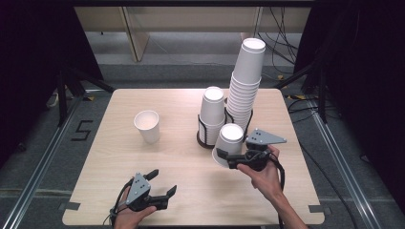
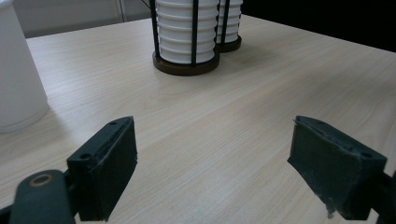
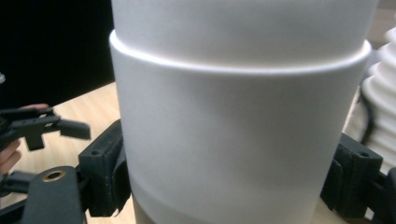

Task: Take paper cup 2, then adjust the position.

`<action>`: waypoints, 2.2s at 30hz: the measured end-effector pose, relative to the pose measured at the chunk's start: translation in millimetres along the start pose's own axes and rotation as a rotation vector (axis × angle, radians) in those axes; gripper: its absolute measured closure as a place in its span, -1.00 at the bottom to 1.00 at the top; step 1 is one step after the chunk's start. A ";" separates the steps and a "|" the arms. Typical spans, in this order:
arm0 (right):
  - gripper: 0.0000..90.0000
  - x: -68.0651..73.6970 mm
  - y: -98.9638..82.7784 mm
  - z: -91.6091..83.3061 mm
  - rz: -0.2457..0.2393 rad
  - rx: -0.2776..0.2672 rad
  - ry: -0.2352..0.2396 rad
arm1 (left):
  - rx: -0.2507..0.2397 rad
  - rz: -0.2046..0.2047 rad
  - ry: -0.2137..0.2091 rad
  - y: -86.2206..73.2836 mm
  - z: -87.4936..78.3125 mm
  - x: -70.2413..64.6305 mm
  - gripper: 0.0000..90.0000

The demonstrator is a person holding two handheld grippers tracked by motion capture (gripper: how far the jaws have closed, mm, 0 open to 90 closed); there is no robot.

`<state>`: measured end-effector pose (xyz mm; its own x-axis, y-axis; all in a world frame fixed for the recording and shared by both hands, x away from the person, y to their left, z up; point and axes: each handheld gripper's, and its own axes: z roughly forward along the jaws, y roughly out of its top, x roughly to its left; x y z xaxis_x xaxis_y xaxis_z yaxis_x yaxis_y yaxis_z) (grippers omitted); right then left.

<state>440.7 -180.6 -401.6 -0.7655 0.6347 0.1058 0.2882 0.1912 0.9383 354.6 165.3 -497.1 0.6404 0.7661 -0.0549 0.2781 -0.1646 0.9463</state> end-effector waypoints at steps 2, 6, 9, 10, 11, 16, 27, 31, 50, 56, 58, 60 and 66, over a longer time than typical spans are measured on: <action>-0.58 4.2 -3.6 3.5 0.014 0.008 0.009 | -0.001 -0.001 0.000 0.1 0.0 0.0 -0.68; -0.58 8.9 -9.9 11.9 -0.004 0.021 0.039 | -0.006 -0.002 -0.002 0.3 0.5 -0.1 -0.68; -0.58 14.9 -14.9 18.2 0.004 0.028 0.056 | -0.013 -0.003 -0.006 0.1 1.0 0.0 -0.68; -0.58 15.2 -15.8 20.3 -0.017 0.036 0.074 | -0.013 -0.002 -0.007 0.0 1.0 0.0 -0.68; -0.58 18.4 -17.2 21.7 -0.012 0.039 0.067 | -0.013 -0.003 -0.007 0.1 1.0 -0.1 -0.68; -0.58 29.0 -22.0 27.3 0.012 0.072 0.104 | -0.017 -0.002 -0.009 0.1 1.2 -0.4 -0.68; -0.58 39.7 -25.0 36.4 -0.024 0.069 0.153 | -0.023 0.002 -0.019 -0.2 1.1 -2.5 -0.68; -0.58 45.3 -25.1 39.4 -0.023 0.074 0.158 | -0.053 -0.018 -0.051 0.7 4.7 -6.2 -0.68; -0.57 68.4 -30.0 58.4 -0.064 0.071 0.228 | -0.097 -0.041 -0.208 4.3 22.9 -27.2 -0.68; -0.57 74.9 -33.3 64.6 -0.067 0.080 0.248 | -0.098 -0.042 -0.218 3.5 29.7 -31.1 -0.70; -0.57 76.6 -33.6 65.2 -0.085 0.079 0.239 | -0.083 -0.031 -0.210 3.5 30.2 -32.5 -0.76; -0.57 78.0 -34.0 65.9 -0.084 0.076 0.237 | -0.085 -0.029 -0.209 3.5 32.0 -33.4 -0.80; -0.57 82.0 -34.4 66.3 -0.061 0.069 0.260 | -0.075 -0.040 -0.201 3.7 35.0 -34.6 -0.93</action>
<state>406.2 -85.5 -447.0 -0.9021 0.4084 0.1393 0.2690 0.2798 0.9216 358.6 116.4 -502.9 0.7619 0.6304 -0.1484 0.2571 -0.0842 0.9627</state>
